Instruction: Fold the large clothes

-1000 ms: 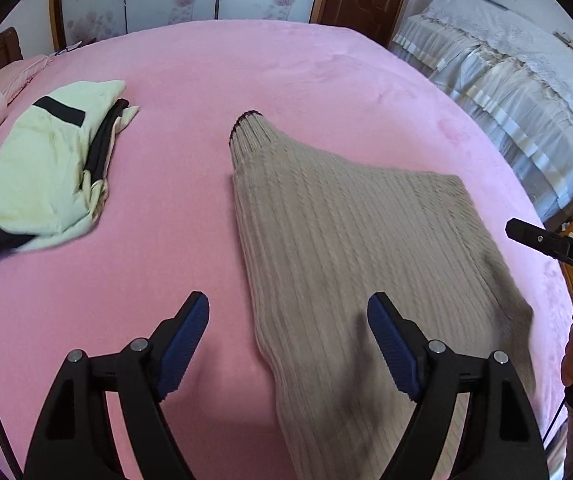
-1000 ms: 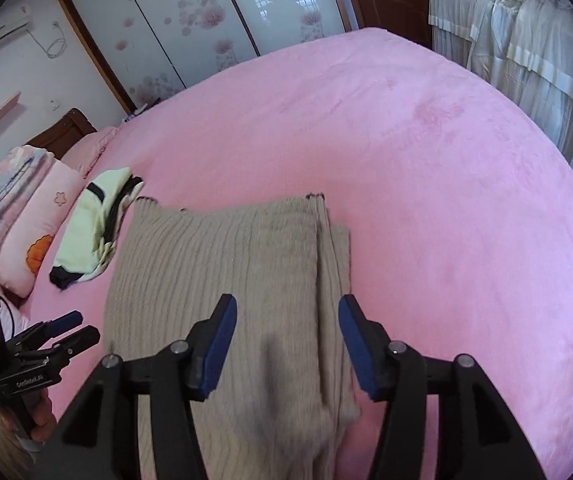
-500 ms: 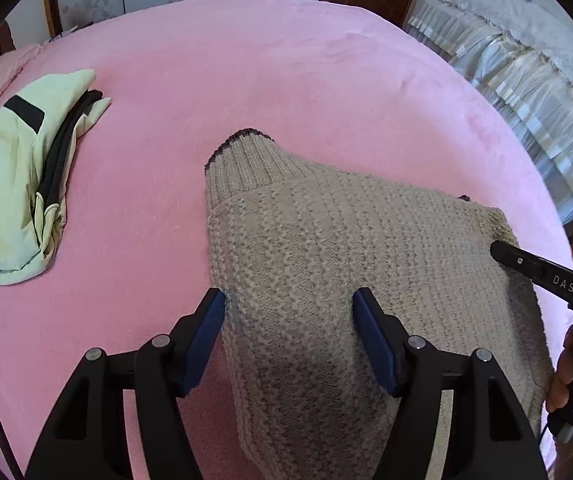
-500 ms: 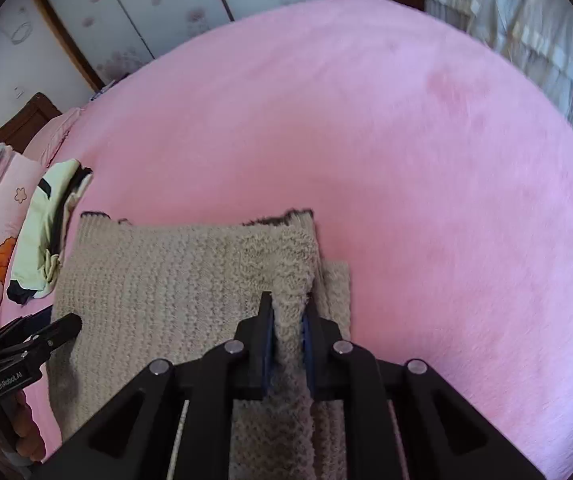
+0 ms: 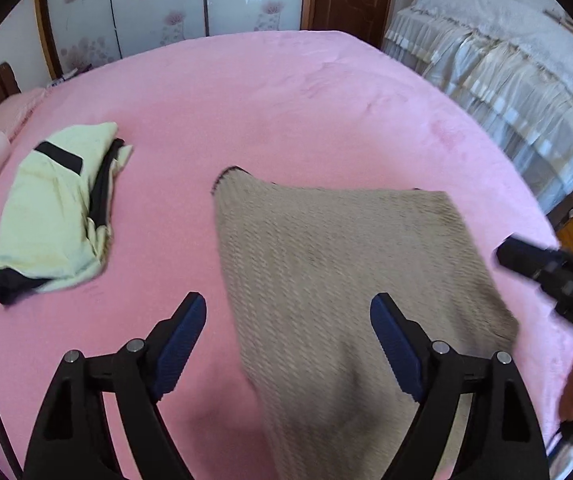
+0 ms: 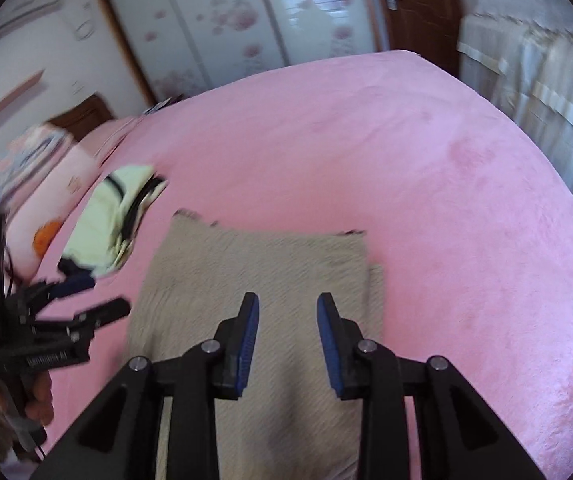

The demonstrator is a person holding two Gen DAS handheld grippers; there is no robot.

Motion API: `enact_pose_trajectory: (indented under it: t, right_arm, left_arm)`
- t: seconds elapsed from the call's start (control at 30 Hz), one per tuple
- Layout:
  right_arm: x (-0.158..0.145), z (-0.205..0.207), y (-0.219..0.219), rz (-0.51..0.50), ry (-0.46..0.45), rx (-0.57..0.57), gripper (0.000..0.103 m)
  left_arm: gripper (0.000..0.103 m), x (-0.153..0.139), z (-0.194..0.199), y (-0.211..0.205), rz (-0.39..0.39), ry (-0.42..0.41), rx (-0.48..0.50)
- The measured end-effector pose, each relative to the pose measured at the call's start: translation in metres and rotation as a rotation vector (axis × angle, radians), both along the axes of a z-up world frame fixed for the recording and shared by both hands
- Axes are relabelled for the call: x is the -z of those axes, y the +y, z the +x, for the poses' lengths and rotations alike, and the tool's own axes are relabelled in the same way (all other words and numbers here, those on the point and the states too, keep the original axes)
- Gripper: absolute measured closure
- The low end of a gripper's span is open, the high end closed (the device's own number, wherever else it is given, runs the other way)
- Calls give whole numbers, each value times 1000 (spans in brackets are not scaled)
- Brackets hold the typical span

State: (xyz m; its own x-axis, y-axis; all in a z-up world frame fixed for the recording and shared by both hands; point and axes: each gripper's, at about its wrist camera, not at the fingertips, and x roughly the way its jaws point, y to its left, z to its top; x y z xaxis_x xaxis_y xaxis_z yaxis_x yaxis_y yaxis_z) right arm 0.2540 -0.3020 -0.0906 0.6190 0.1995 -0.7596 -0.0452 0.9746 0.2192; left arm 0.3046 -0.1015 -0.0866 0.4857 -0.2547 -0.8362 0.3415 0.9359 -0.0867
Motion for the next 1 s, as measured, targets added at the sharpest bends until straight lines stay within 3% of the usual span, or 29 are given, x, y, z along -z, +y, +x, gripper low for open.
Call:
enact_pose_trajectory:
  t: [0.13, 0.3, 0.47, 0.57, 0.67, 0.83, 0.9, 1.0]
  right_arm:
    - [26, -19, 21, -110, 30, -23, 73]
    - [64, -29, -24, -103, 140, 66, 76]
    - [51, -41, -49, -95, 147, 144, 71]
    - [38, -50, -57, -37, 152, 154, 70]
    - [18, -65, -58, -6, 126, 156, 58]
    - [-21, -91, -50, -1, 61, 119, 47]
    - [-38, -99, -44, -6, 38, 99, 41]
    - [-71, -112, -38, -13, -22, 83, 41]
  left_arm:
    - [20, 19, -20, -7, -39, 25, 7]
    - [20, 66, -21, -5, -23, 110, -29]
    - [19, 77, -18, 10, -100, 141, -73]
    - [19, 62, -26, 11, -60, 100, -71]
    - [19, 41, -37, 10, -50, 67, -49]
    - [19, -4, -55, 9, -117, 108, 49]
    - [19, -21, -65, 8, -110, 124, 89]
    - [19, -52, -76, 12, -85, 100, 90]
